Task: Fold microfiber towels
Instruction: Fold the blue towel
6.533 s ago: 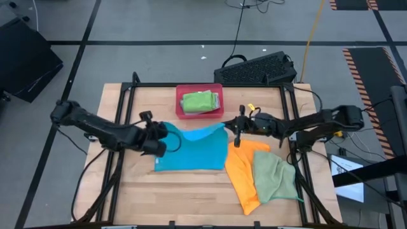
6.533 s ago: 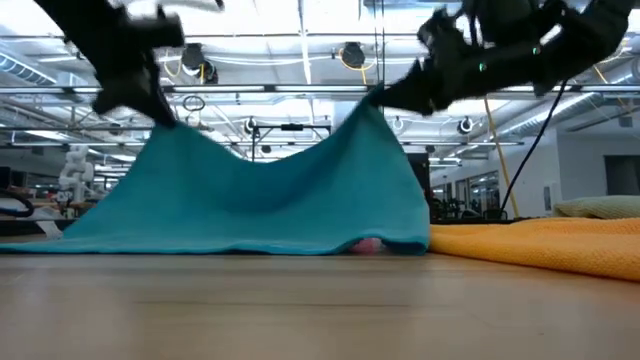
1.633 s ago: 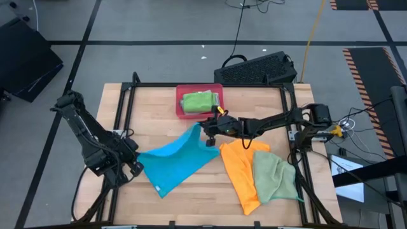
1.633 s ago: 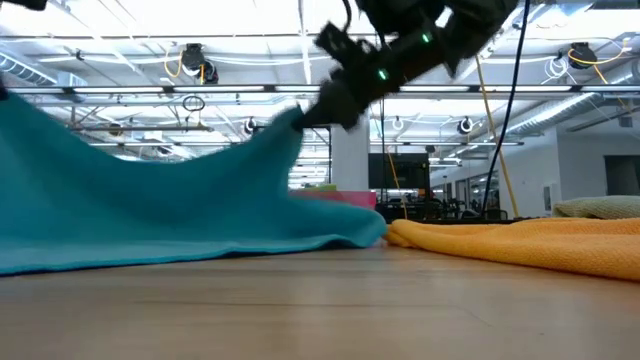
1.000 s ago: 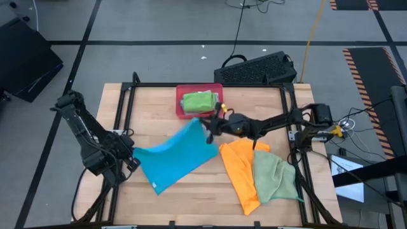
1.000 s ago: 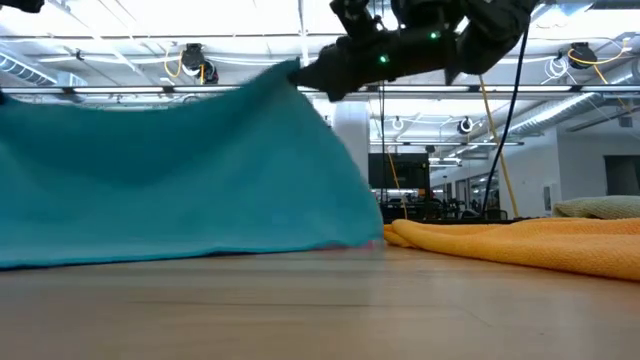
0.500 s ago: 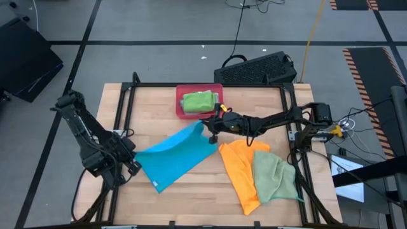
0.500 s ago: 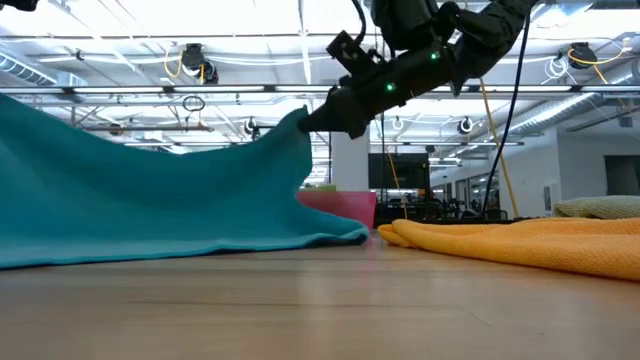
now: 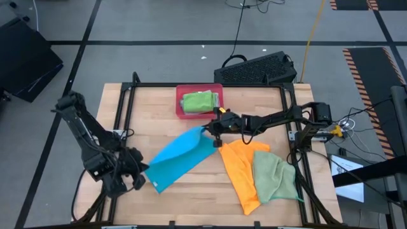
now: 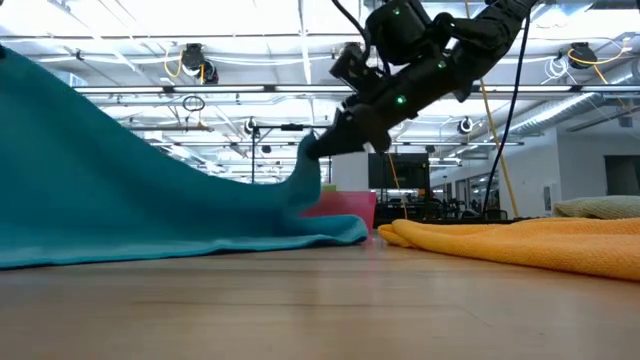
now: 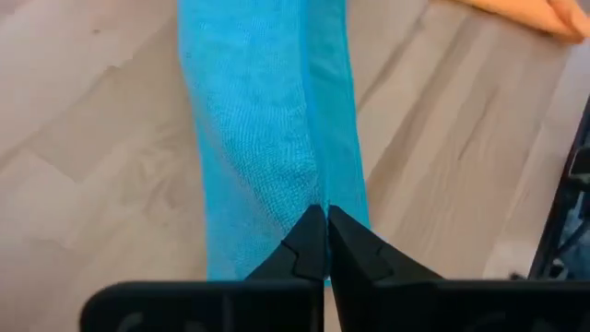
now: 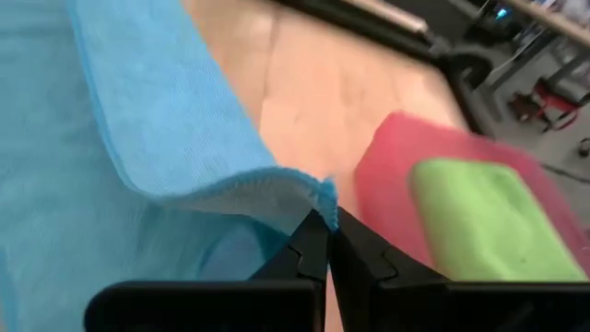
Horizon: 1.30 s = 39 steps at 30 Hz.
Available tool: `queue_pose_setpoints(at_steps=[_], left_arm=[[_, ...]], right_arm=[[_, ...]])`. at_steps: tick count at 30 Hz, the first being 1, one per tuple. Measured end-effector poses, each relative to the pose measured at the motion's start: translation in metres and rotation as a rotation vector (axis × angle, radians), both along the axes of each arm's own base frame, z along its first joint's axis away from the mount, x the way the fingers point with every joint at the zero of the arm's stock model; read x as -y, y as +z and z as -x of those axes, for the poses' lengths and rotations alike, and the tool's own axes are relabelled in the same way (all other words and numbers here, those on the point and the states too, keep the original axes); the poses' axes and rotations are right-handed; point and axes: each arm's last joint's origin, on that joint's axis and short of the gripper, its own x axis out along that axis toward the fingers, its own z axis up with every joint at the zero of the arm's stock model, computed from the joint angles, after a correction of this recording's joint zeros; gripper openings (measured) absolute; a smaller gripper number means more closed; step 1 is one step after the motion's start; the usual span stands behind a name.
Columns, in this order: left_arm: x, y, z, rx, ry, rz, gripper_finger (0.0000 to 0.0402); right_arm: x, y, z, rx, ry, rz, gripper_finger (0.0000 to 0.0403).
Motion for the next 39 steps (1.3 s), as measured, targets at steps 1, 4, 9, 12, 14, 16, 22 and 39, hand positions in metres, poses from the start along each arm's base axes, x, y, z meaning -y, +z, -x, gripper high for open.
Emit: queue_pose_setpoints(at_steps=[1, 4, 9, 12, 14, 16, 22, 39], left_arm=[[0.003, -0.002, -0.001, -0.006, -0.011, -0.001, 0.0005], [0.011, -0.01, -0.002, -0.044, -0.032, -0.015, 0.0005], [0.02, -0.022, -0.002, -0.108, -0.028, -0.025, 0.001], [0.025, -0.026, 0.0, -0.125, -0.033, -0.027, 0.0004], [0.027, -0.027, 0.002, -0.126, -0.036, -0.029, 0.0007], [0.029, -0.029, 0.003, -0.126, -0.035, -0.032, 0.0013], [0.037, -0.037, 0.001, -0.106, -0.021, -0.04, 0.0008], [0.065, -0.078, -0.017, -0.064, -0.008, -0.096, 0.0018]], right_arm=[[0.0, -0.001, 0.001, -0.017, 0.001, 0.0, 0.0002], [0.001, -0.003, 0.002, -0.037, -0.001, -0.001, 0.0002], [-0.001, -0.004, 0.002, -0.041, 0.017, -0.01, 0.0002], [-0.004, -0.005, 0.003, -0.06, 0.055, -0.036, 0.0002], [-0.004, -0.007, 0.003, -0.075, 0.07, -0.056, 0.0002], [-0.005, -0.008, 0.004, -0.089, 0.08, -0.065, 0.0002], [-0.005, -0.01, 0.006, -0.112, 0.073, -0.098, 0.0002], [-0.003, -0.017, 0.002, -0.1, 0.082, -0.067, 0.0002]])
